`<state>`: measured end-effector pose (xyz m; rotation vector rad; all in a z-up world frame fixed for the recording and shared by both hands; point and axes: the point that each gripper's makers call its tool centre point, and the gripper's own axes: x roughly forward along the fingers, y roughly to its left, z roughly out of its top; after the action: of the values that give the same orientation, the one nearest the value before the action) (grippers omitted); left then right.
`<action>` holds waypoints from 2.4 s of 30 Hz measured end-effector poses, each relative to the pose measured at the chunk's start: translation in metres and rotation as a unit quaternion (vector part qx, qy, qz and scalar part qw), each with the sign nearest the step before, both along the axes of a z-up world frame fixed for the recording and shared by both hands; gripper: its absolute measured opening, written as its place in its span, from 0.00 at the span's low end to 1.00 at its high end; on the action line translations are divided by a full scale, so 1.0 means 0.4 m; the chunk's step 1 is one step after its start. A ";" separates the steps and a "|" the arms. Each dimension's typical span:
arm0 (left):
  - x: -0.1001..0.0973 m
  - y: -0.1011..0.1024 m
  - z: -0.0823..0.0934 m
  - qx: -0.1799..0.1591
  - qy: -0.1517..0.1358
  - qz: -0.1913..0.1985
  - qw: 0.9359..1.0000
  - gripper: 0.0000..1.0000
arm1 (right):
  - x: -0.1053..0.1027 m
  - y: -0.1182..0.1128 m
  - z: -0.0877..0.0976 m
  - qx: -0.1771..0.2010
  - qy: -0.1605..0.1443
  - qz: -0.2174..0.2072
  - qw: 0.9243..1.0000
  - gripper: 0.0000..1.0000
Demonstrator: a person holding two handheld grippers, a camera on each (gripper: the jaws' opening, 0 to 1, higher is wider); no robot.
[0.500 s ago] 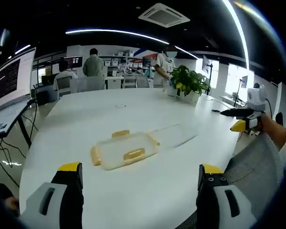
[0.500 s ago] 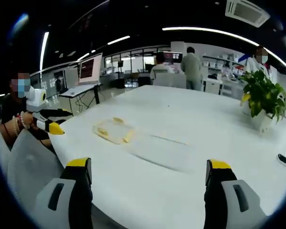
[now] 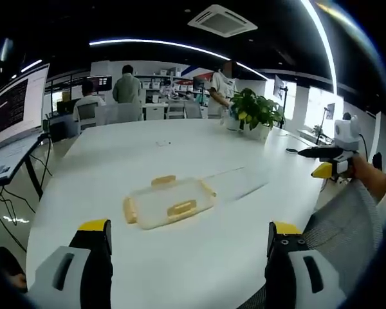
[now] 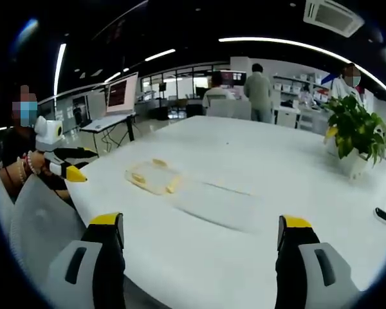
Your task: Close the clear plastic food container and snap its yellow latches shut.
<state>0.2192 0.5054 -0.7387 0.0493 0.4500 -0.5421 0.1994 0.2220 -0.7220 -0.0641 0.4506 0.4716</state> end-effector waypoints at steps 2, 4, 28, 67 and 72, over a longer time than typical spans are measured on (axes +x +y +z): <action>0.000 0.001 -0.001 0.000 0.001 0.000 1.000 0.98 | 0.000 0.000 0.000 -0.001 0.000 0.000 1.000 0.97; 0.000 0.002 -0.002 0.001 0.002 0.002 1.000 0.98 | 0.000 0.000 -0.001 0.000 0.000 0.001 1.000 0.96; 0.004 0.001 -0.003 -0.006 0.009 0.002 1.000 0.97 | 0.005 0.005 0.002 -0.004 -0.003 0.009 1.000 0.93; 0.011 0.002 -0.010 -0.016 0.015 0.004 1.000 0.97 | -0.004 0.016 -0.018 -0.016 0.015 0.022 1.000 0.91; 0.017 0.004 -0.001 -0.030 0.013 0.007 0.999 0.98 | -0.003 0.024 -0.017 -0.016 0.020 0.028 0.999 0.92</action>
<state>0.2258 0.5071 -0.7392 -0.0179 0.4585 -0.5436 0.1982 0.2317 -0.7287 -0.0990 0.4973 0.5218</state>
